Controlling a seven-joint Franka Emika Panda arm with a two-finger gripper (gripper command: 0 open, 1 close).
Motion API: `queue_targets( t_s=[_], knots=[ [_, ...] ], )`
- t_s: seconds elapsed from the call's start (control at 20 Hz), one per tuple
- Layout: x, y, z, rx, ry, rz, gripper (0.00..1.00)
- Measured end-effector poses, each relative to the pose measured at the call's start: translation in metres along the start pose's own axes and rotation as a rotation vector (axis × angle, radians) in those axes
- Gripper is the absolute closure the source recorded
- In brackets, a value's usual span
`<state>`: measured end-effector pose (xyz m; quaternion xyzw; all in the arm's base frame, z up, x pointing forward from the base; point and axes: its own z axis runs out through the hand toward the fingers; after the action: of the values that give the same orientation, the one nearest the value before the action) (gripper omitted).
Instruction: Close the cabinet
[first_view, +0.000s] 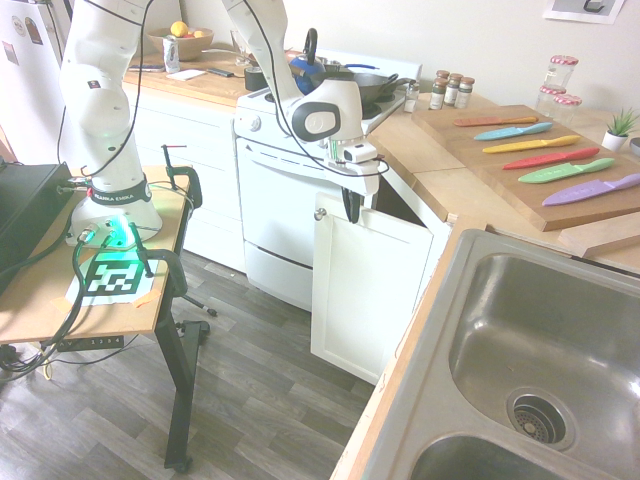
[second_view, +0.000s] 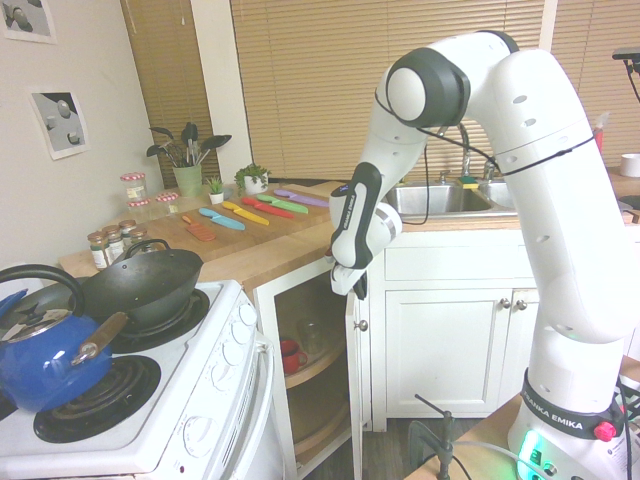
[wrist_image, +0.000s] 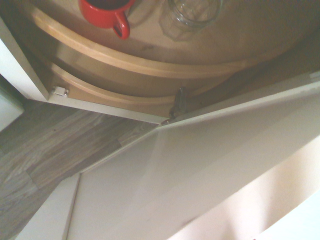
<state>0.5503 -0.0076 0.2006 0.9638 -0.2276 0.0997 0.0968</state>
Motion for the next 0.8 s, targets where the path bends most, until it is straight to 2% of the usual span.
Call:
queue_targets(
  t_s=[0.8],
  knots=[
    [0.038, -0.063, -0.020, 0.032, -0.049, 0.017, 1.00]
  ],
)
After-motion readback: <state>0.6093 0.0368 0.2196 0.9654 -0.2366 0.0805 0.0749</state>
